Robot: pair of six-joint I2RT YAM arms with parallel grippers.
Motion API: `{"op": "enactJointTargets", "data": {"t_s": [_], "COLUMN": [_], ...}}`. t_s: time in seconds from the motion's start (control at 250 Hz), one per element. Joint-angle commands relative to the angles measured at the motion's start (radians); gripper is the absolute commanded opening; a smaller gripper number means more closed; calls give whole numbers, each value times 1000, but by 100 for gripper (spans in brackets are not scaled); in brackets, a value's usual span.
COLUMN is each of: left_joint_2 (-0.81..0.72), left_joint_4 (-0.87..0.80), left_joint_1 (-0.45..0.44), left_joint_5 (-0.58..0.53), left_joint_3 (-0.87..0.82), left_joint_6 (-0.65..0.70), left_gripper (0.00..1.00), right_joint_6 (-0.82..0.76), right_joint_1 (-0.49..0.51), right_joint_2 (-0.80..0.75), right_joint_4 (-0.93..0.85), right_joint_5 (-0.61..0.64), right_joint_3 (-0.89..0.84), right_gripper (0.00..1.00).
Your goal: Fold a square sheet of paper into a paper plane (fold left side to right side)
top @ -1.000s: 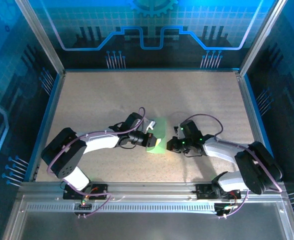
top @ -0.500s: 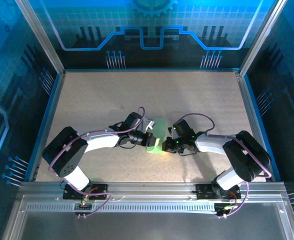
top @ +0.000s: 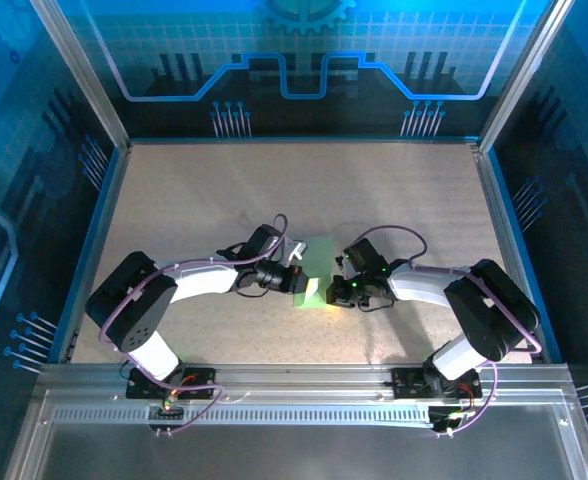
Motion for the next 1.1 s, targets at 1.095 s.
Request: {"op": "enactJointTargets", "data": {"t_s": [1.095], "left_joint_2": [140], "left_joint_4": [-203], "left_joint_1": [73], "left_joint_5": [-25], "left_joint_3": [144], "left_joint_6": [182], "left_gripper": [0], "right_joint_6": [-40], "right_joint_1": [16], "right_joint_2": [-18], "right_joint_4": [-133], "right_joint_5": [65], "right_joint_3": [22], "right_gripper": [0]}}
